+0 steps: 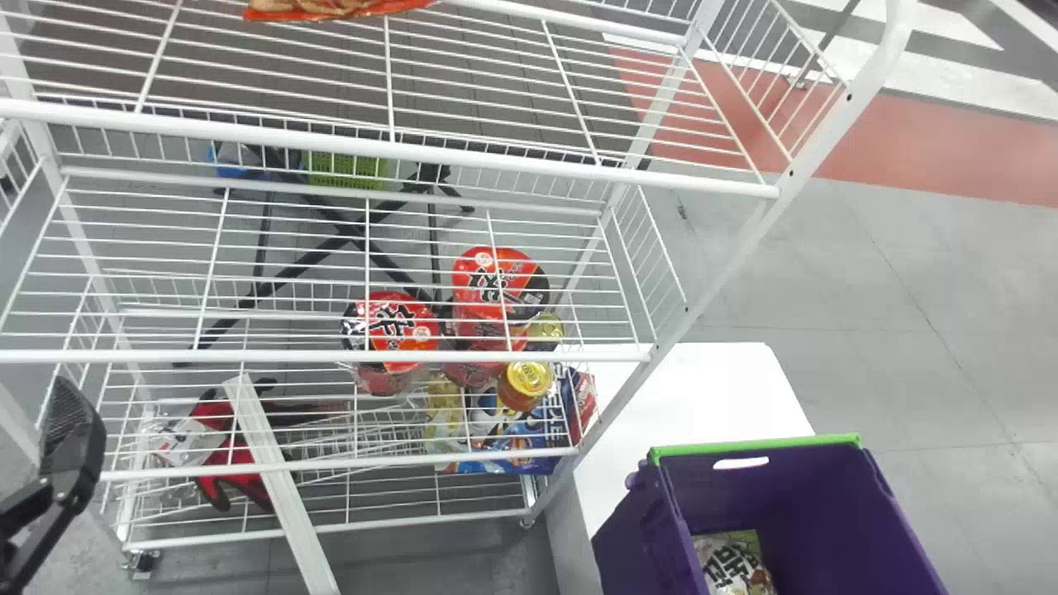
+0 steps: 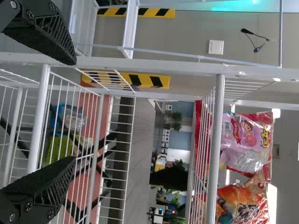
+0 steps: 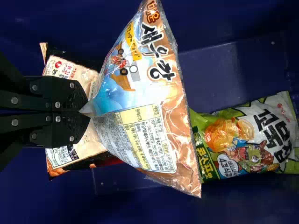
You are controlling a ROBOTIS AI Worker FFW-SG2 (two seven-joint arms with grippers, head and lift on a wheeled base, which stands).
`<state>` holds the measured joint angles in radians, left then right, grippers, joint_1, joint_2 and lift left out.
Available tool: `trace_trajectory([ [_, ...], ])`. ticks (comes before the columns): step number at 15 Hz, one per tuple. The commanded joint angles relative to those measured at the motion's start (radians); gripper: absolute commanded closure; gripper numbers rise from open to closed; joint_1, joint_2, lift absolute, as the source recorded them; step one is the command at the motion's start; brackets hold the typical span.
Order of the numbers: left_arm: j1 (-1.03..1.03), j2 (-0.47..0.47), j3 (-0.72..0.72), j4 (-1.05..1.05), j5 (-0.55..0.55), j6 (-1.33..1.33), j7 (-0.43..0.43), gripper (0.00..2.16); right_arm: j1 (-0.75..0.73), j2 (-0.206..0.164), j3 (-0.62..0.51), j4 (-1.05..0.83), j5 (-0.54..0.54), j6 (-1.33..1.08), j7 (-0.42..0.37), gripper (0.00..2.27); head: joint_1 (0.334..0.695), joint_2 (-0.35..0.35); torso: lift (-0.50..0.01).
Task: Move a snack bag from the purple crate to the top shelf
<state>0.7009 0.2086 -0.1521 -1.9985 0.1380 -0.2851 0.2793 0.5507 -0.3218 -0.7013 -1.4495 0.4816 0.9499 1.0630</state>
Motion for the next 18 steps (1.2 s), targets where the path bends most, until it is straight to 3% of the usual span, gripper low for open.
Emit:
trace_trajectory([
  [1, -0.008, 0.0, -0.003, 0.006, 0.0, 0.008, 0.0, 0.09, 0.0, -0.005, -0.021, -0.008, 0.0, 0.007, 0.008, 1.59, 0.695, -0.35, -0.27],
  [18, 0.002, 0.0, -0.006, 0.001, 0.0, -0.007, 0.006, 0.09, -0.008, -0.013, -0.046, -0.042, 0.0, 0.022, 0.028, 1.59, 0.695, -0.35, -0.203],
])
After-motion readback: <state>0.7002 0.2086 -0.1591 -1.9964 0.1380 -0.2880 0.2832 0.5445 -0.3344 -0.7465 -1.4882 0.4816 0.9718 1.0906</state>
